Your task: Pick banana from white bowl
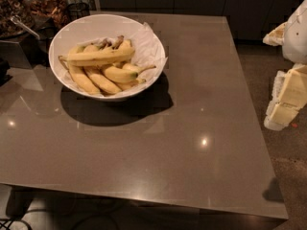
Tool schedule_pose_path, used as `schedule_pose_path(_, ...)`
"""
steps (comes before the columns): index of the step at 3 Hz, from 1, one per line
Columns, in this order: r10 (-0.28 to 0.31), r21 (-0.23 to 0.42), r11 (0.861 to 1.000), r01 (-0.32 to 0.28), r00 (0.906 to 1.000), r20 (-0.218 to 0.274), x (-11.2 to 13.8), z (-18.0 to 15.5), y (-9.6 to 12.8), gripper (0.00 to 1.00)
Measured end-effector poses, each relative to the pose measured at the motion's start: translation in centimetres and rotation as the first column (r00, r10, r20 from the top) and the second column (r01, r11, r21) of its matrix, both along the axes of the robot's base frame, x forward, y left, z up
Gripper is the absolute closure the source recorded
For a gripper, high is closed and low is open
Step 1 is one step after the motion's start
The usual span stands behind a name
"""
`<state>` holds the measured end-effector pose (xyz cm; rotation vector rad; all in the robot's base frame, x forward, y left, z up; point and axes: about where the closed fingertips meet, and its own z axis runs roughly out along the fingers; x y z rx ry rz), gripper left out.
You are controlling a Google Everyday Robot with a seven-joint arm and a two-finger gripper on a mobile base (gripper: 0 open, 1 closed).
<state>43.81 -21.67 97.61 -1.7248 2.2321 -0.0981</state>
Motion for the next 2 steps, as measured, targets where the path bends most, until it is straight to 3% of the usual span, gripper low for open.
schedule_pose_path(1,0.0,-0.006,1.0,0.0,0.9999,0.015,0.0,0.6,0.9,0.0)
schedule_pose_path(2,0.04,-0.033,0.999,-0.04,0.9991,0.01,0.3,1.5,3.5,0.0)
